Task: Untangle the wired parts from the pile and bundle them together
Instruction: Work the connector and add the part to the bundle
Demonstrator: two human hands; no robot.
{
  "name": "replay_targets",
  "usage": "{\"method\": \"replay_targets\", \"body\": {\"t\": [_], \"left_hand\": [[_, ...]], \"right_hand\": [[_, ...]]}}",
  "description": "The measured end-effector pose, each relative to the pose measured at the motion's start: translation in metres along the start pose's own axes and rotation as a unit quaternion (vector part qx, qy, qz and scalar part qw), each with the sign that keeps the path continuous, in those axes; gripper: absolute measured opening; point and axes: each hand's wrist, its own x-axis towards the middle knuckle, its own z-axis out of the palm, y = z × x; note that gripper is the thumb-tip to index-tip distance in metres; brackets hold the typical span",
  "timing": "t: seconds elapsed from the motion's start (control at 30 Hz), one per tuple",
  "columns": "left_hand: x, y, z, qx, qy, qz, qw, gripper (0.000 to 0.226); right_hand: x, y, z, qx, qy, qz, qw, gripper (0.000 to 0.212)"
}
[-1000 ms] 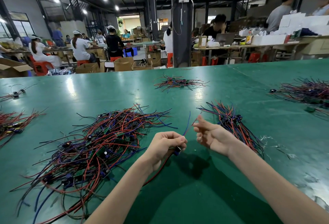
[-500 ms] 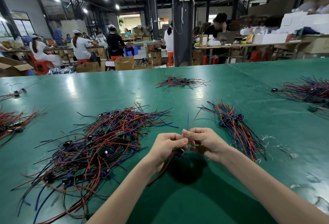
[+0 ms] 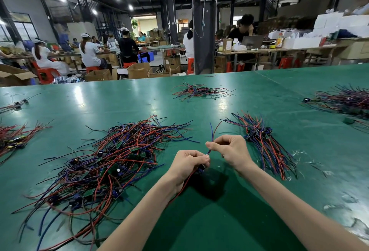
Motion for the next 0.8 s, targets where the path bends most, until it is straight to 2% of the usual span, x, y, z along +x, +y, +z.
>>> {"method": "replay_targets", "body": {"t": [0.13, 0.33, 0.53, 0.63, 0.73, 0.8], "left_hand": [[-0.002, 0.001, 0.0, -0.006, -0.01, -0.002, 1.0, 0.022], [-0.004, 0.0, 0.006, 0.001, -0.038, -0.001, 0.999, 0.02], [-0.004, 0.003, 0.005, -0.009, -0.029, -0.003, 1.0, 0.019], [-0.004, 0.005, 0.003, -0.022, -0.028, -0.003, 0.999, 0.019], [-0.004, 0.005, 0.002, -0.02, -0.031, -0.009, 0.999, 0.02], [-0.005, 0.005, 0.001, -0.015, -0.033, -0.009, 0.999, 0.019]], "right_hand": [[0.004, 0.002, -0.003, -0.028, 0.028, -0.022, 0.999, 0.021], [0.016, 0.013, -0.022, -0.042, 0.095, 0.002, 0.995, 0.02], [0.019, 0.019, -0.022, -0.078, 0.106, -0.015, 0.991, 0.019], [0.016, 0.017, -0.021, -0.156, 0.108, -0.114, 0.975, 0.019], [0.01, 0.014, -0.021, -0.276, 0.087, -0.257, 0.922, 0.023], [0.007, 0.012, -0.02, -0.339, 0.066, -0.317, 0.883, 0.024]]}}
